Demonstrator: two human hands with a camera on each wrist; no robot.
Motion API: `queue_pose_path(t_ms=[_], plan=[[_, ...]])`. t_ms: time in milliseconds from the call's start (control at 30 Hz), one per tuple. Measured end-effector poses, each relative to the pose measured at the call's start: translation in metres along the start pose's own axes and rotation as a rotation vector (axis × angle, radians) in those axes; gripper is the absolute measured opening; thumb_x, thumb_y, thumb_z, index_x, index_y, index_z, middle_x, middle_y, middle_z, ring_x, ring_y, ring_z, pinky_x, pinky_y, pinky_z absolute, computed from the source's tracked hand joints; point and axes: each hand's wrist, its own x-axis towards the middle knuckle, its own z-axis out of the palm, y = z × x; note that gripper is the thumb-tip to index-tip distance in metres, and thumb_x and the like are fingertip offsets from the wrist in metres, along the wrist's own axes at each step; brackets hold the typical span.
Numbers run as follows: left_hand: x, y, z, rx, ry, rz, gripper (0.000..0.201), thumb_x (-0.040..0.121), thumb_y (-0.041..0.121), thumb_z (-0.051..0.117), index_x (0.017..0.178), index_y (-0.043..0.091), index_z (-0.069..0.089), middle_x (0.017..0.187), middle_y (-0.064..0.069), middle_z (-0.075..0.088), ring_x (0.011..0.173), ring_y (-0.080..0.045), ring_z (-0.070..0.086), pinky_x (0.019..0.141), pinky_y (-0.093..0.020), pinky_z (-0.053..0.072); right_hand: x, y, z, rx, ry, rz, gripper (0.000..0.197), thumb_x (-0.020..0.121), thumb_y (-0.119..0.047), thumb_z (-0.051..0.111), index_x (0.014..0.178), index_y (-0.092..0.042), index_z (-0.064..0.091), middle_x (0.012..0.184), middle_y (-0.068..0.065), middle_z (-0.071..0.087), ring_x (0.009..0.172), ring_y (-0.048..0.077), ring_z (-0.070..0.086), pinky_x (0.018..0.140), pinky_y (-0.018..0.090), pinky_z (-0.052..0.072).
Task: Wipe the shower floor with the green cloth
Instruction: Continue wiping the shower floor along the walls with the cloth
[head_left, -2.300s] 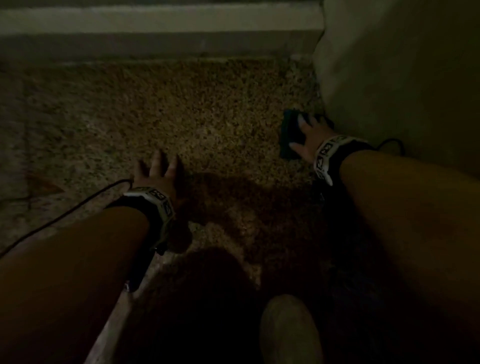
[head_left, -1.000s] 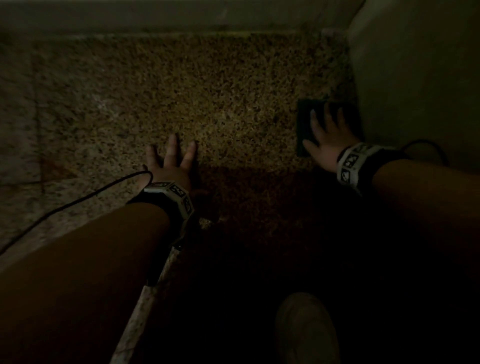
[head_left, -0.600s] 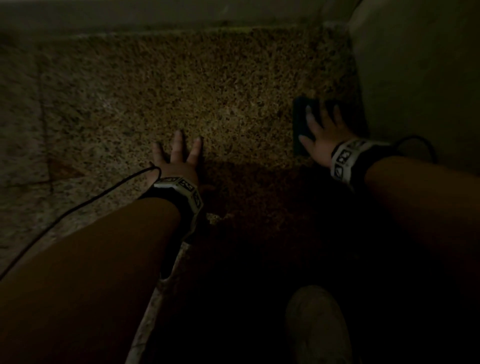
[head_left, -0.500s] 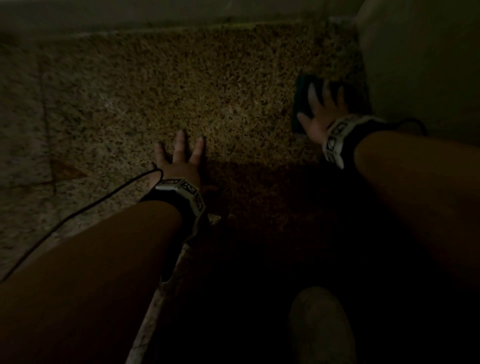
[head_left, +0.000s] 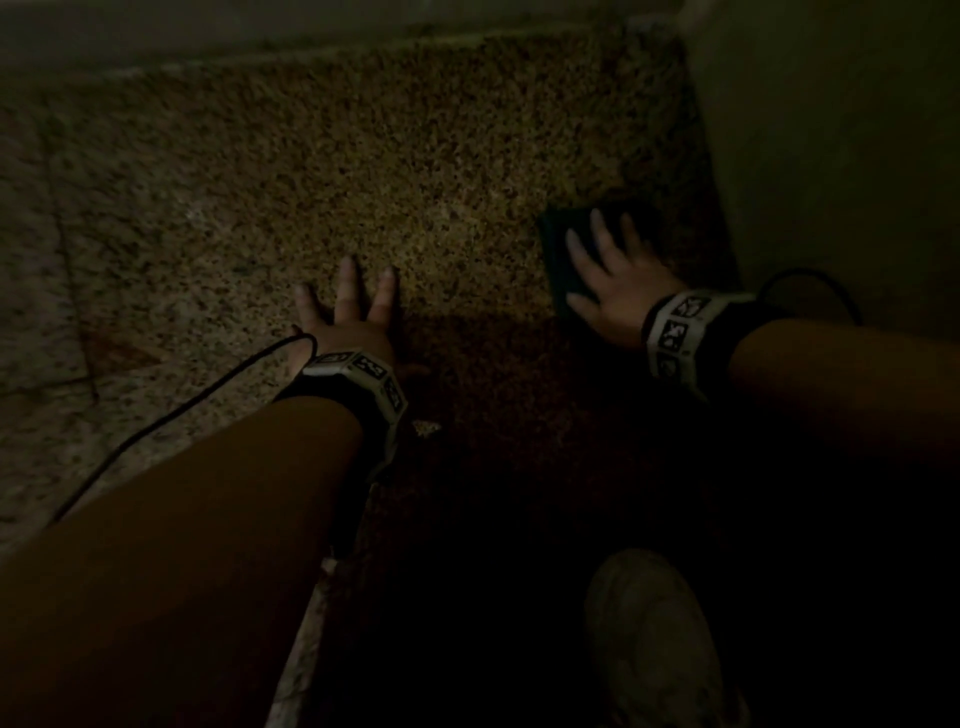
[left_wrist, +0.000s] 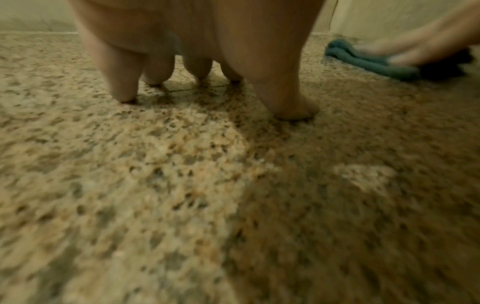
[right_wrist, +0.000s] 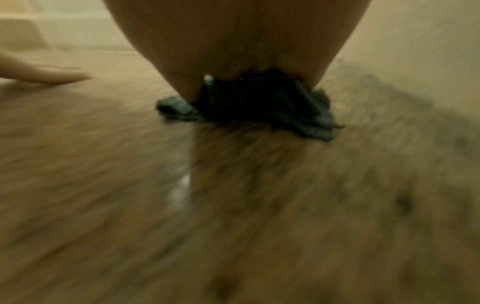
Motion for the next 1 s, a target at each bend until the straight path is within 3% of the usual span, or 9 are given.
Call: queue_pose_path(t_ms=[233,500,600,667,767,867,1000], plan=[[-0.003,-0.001,-0.001,-0.01,0.0,0.008,0.107,0.077,0.067,0.056,0.142,0.044,-0.024,0.149,0.008,-0.036,0.14,-0.04,-0.02,0.102,-0.058,0.033,0.008,-0.005,-0.003,0.027,0.066,0.031,0.065,0.099,-0.049,0.024,0.15,-0.029,-0.012,0.157,0.003,-0.022,0.144,0.034,-0.015,0.116,0.046,-0.003],[-0.001,0.0,-0.001,0.018,-0.018,0.0,0.106,0.077,0.068,0.054,0.14,0.044,-0.028,0.148,0.007,-0.039,0.14,-0.041,-0.02,0.11,-0.058,0.019,0.057,-0.027,-0.037,0.11,0.234,0.107,0.064,0.099,-0.051,0.022,0.151,-0.028,-0.008,0.158,0.003,-0.016,0.144,0.034,-0.012,0.116,0.047,0.0],[0.0,-0.001,0.001,0.024,-0.011,0.005,0.107,0.076,0.069,0.055,0.14,0.044,-0.027,0.148,0.006,-0.038,0.14,-0.041,-0.02,0.11,-0.058,0.018,0.054,-0.029,-0.037,0.083,0.215,0.12,0.064,0.1,-0.05,0.021,0.151,-0.027,-0.01,0.158,0.003,-0.017,0.144,0.034,-0.012,0.116,0.047,0.001],[0.002,-0.001,0.001,0.024,-0.015,-0.004,0.108,0.077,0.068,0.056,0.139,0.044,-0.029,0.148,0.007,-0.038,0.14,-0.041,-0.021,0.108,-0.059,0.024,0.045,-0.032,-0.035,0.048,0.182,0.108,0.063,0.101,-0.048,0.019,0.15,-0.025,-0.012,0.157,0.004,-0.019,0.144,0.034,-0.013,0.116,0.047,0.0],[0.004,-0.001,0.002,0.051,-0.004,-0.014,0.106,0.084,0.055,0.061,0.139,0.043,-0.029,0.149,0.005,-0.037,0.14,-0.042,-0.02,0.106,-0.058,0.029,0.021,-0.04,-0.019,-0.001,0.125,0.048,0.064,0.101,-0.047,0.017,0.15,-0.024,-0.015,0.156,0.006,-0.023,0.143,0.035,-0.016,0.116,0.047,-0.003],[0.005,0.0,0.003,0.076,0.014,-0.006,0.106,0.084,0.057,0.06,0.139,0.043,-0.03,0.15,0.005,-0.035,0.14,-0.043,-0.017,0.106,-0.056,0.029,0.0,-0.048,0.003,-0.006,0.063,-0.009,0.065,0.1,-0.048,0.019,0.149,-0.025,-0.017,0.155,0.003,-0.026,0.143,0.032,-0.02,0.116,0.045,-0.006],[0.009,-0.002,0.005,0.088,0.054,-0.019,0.104,0.09,0.037,0.063,0.141,0.044,-0.027,0.15,0.007,-0.034,0.141,-0.042,-0.014,0.099,-0.054,0.038,-0.006,-0.053,0.011,0.019,0.017,-0.019,0.064,0.101,-0.049,0.019,0.148,-0.028,-0.019,0.154,0.001,-0.029,0.142,0.03,-0.023,0.116,0.043,-0.009]])
